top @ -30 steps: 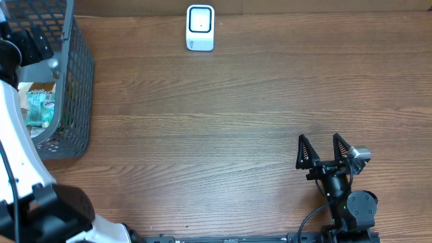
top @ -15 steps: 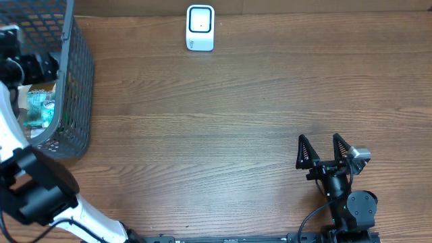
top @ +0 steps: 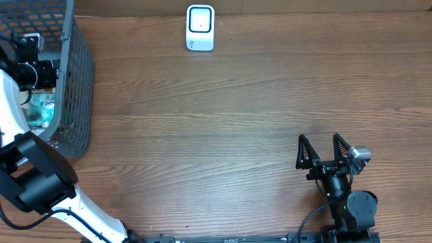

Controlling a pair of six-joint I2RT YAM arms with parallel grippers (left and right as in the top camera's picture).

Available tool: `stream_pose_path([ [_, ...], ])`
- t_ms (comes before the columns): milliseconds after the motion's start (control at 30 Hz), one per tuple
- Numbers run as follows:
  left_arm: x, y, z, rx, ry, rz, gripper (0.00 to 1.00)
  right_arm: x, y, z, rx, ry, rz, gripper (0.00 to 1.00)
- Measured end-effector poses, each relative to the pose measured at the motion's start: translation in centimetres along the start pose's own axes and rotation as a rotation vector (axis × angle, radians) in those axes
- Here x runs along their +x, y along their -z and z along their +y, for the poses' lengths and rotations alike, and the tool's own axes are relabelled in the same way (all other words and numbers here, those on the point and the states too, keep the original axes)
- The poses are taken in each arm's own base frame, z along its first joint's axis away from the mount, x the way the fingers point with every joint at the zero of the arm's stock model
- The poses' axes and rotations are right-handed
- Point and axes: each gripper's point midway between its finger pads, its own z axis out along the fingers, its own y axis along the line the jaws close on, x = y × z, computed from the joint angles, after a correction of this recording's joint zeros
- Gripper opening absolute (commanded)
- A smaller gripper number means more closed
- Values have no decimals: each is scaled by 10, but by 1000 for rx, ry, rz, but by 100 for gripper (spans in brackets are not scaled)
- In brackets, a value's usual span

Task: Scan the item barcode
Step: 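Lower the left gripper into the basket over the yellow bottle, then close the left gripper on the yellow bottle cap and lift it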

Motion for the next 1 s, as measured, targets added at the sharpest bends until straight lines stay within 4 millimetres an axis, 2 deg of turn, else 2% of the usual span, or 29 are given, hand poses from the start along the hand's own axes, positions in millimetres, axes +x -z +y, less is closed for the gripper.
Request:
stream_pose_path([
  [100,2,-5,1,4,1,7,80,0,0,0,0,0,0,100],
  [133,3,-9,0,8,0,12,77,0,0,0,0,0,0,100],
  [267,7,-25,5,13,10,21,62,0,0,0,0,0,0,100],
  [300,6,-27,6,12,12,16,57,0,0,0,0,0,0,100],
  [433,-1,-27,7,12,21,-16,45,0,0,0,0,0,0,100],
  [767,-4,-24,5,24,59,-19,39,0,0,0,0,0,0,100],
  [1000,-19,-11,7,1,73,-50,39,0,0,0,0,0,0,100],
])
